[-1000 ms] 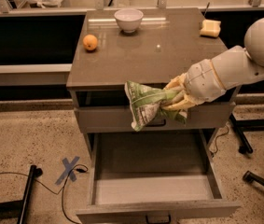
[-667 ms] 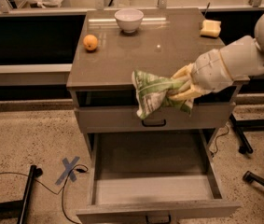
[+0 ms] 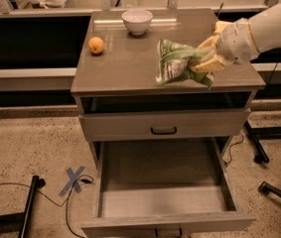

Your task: Pick green jalapeno chip bag from middle drawer and place on counter

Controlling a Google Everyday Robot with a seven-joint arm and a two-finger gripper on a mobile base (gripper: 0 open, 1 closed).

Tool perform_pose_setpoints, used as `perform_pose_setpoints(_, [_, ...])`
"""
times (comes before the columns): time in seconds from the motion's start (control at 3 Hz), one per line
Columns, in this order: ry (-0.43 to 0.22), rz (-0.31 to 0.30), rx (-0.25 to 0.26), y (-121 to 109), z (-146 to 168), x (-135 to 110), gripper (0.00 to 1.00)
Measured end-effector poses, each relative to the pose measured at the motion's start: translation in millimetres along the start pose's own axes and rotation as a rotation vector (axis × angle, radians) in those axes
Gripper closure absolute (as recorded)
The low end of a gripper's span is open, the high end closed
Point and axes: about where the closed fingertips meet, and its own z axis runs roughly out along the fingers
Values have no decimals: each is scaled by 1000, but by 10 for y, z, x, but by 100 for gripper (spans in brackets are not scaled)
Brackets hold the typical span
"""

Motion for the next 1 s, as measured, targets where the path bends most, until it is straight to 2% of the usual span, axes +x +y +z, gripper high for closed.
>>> perform_pose_setpoints(0.33, [-24,98,65,-323,9,84,100])
perform_pose_setpoints(0.67, [-63,229,106,-516,164,195,85])
perform_pose_setpoints(1.0, [-56,334,84,-600,391,254,62])
